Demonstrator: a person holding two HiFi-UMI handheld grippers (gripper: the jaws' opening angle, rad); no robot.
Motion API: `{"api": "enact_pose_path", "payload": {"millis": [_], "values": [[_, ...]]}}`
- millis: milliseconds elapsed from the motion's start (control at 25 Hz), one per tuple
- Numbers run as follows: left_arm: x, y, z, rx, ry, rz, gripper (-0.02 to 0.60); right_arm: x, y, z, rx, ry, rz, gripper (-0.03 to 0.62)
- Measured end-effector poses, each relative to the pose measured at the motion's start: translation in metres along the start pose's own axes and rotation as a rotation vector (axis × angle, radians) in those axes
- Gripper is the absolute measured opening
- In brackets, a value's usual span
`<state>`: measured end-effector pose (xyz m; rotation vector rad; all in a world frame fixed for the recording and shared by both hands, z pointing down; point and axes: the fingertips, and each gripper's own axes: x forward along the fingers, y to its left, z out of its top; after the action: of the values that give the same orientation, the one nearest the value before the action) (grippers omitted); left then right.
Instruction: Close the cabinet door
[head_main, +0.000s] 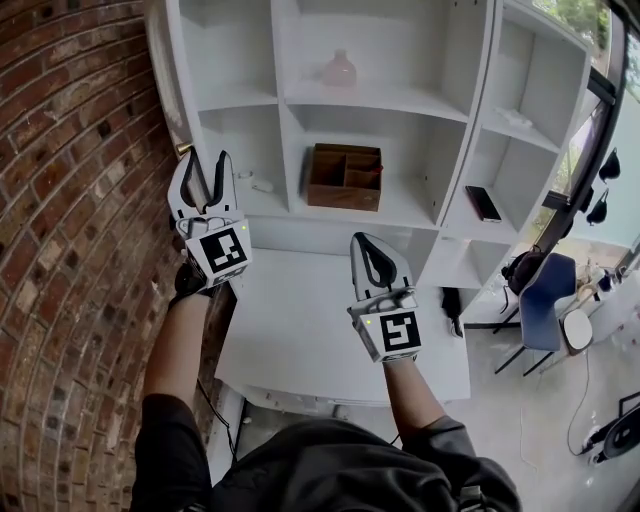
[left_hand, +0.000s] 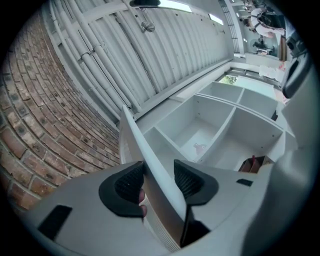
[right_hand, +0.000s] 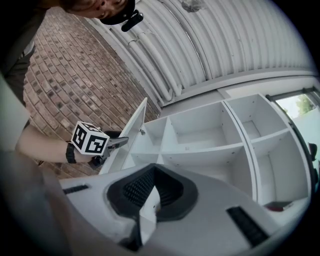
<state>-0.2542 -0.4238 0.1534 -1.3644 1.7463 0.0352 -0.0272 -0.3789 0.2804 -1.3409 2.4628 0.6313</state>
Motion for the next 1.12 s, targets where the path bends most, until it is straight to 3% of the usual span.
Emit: {"api": "enact_pose_path", "payload": {"millis": [560, 1120], "values": [[0.043, -0.064, -0.004, 0.045, -0.001, -0.03, 0.212, -0.014, -0.051, -0.016, -0.004, 0.025, -0.087, -0.002], [0.08, -0.105, -0.014, 0.06, 0.006, -0.087, 0.198, -0.009, -0.072, -0.035, 0.009, 0.043, -0.09, -0.002]]}}
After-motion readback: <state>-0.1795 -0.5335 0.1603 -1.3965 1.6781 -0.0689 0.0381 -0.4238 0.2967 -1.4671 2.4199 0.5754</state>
